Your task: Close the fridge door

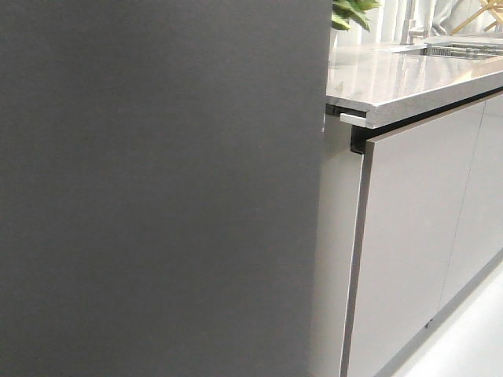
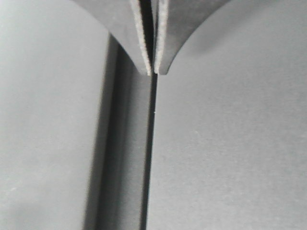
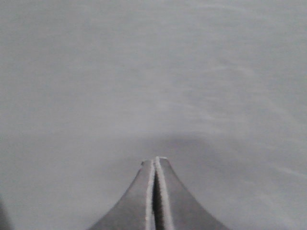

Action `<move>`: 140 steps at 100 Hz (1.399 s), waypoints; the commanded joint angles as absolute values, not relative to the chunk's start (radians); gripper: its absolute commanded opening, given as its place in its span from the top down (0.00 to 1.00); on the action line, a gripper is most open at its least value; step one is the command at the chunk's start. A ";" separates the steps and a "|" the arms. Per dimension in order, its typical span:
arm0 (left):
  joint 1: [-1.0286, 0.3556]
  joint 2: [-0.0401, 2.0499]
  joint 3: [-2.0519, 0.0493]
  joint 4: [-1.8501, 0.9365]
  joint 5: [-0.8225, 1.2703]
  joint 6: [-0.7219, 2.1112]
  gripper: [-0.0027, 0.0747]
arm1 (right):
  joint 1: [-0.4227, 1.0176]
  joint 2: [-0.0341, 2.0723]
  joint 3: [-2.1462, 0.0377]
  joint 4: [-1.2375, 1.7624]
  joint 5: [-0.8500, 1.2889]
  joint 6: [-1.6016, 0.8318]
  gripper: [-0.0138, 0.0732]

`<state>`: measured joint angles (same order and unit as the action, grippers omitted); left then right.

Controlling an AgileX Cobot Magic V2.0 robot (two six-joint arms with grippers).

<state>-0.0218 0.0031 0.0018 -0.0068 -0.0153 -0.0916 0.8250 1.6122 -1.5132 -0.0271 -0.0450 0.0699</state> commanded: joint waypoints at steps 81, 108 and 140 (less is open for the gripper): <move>-0.023 0.022 0.030 -0.008 -0.092 -0.095 0.99 | 0.510 1.052 -1.209 -0.028 -0.016 0.010 0.93; -0.023 0.022 0.030 -0.008 -0.092 -0.095 0.99 | 0.268 0.755 -0.929 -0.028 -0.016 0.010 0.93; -0.023 0.022 0.030 -0.008 -0.092 -0.095 0.99 | 0.009 0.395 -0.564 -0.028 -0.016 0.010 0.93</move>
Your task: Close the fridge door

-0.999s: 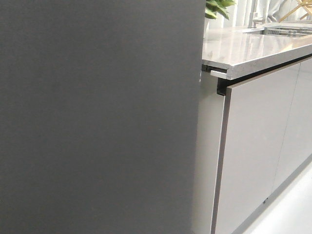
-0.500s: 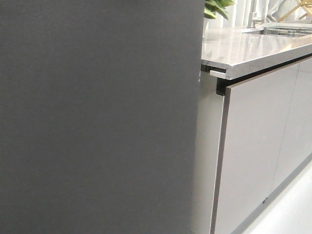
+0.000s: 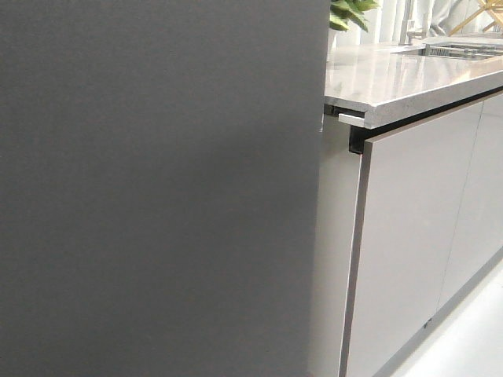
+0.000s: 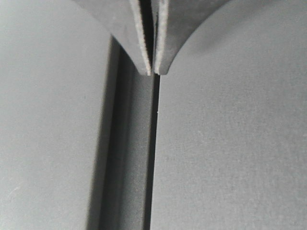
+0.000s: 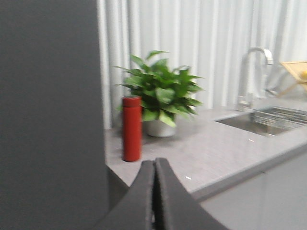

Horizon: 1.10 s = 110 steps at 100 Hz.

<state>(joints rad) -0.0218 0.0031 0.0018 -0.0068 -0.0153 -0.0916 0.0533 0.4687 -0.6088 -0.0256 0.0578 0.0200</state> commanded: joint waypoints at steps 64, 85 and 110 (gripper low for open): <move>-0.023 0.022 0.030 -0.008 -0.092 -0.095 0.99 | -0.095 -0.021 0.020 -0.028 -0.097 0.010 0.93; -0.023 0.022 0.030 -0.008 -0.092 -0.095 0.99 | -0.095 -0.021 0.022 -0.028 -0.077 0.010 0.93; -0.023 0.022 0.030 -0.008 -0.092 -0.095 0.99 | -0.095 -0.021 0.022 -0.028 -0.077 0.010 0.93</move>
